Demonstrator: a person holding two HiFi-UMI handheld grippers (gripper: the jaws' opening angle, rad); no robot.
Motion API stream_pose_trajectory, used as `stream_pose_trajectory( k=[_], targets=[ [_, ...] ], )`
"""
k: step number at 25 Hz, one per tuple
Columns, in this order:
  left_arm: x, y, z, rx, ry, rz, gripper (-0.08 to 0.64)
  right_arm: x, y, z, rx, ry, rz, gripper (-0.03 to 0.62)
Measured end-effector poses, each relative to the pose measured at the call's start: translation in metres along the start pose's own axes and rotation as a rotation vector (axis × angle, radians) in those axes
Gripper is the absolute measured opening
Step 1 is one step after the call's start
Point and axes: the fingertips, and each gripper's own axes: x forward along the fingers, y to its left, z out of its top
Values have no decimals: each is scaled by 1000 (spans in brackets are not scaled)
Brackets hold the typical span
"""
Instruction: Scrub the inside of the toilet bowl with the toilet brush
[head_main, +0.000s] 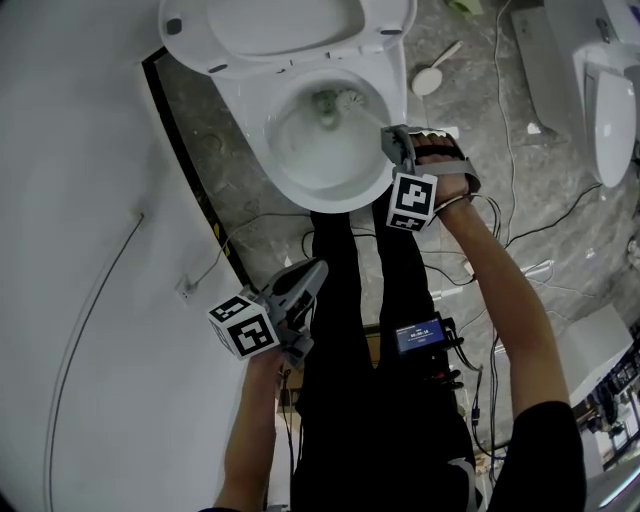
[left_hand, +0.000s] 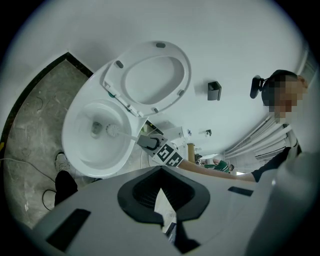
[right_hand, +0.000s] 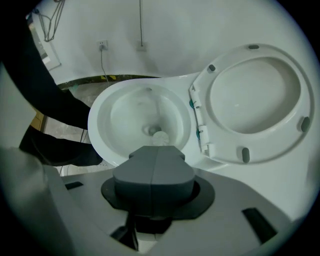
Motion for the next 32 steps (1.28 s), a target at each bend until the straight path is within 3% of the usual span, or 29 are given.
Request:
stream_pose_trajectory(
  k=[4, 7, 22, 32],
  targets=[
    [-1, 3, -3, -8, -11, -11, 11, 6, 8, 1, -99, -5, -29, 160],
    [-2, 5, -3, -14, -17, -12, 11, 4, 15, -2, -75, -3, -10, 160],
    [3, 5, -6, -29, -5, -18, 11, -14, 77, 5, 267, 19, 173, 160],
    [3, 5, -11, -36, 0, -24, 11, -39, 121, 27, 671, 5, 330, 161]
  ],
)
